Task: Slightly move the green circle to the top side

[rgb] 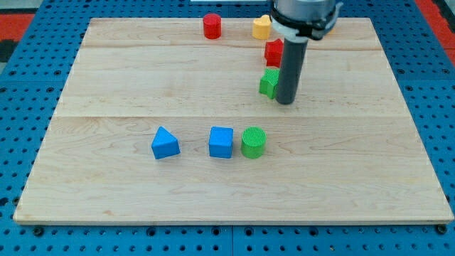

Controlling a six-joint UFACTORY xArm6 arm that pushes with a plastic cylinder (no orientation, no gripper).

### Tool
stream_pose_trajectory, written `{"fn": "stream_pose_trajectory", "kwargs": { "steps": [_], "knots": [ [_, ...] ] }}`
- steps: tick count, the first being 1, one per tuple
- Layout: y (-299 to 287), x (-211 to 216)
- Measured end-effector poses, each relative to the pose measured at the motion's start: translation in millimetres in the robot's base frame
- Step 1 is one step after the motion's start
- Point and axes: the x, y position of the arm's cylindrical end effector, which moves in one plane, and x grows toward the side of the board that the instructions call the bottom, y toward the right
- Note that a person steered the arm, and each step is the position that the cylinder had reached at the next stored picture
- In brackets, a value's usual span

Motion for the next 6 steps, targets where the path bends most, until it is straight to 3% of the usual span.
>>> {"fn": "stream_pose_trajectory", "kwargs": {
  "steps": [2,3,6],
  "knots": [
    [-16,126],
    [-58,129],
    [-54,48]
  ]
}}
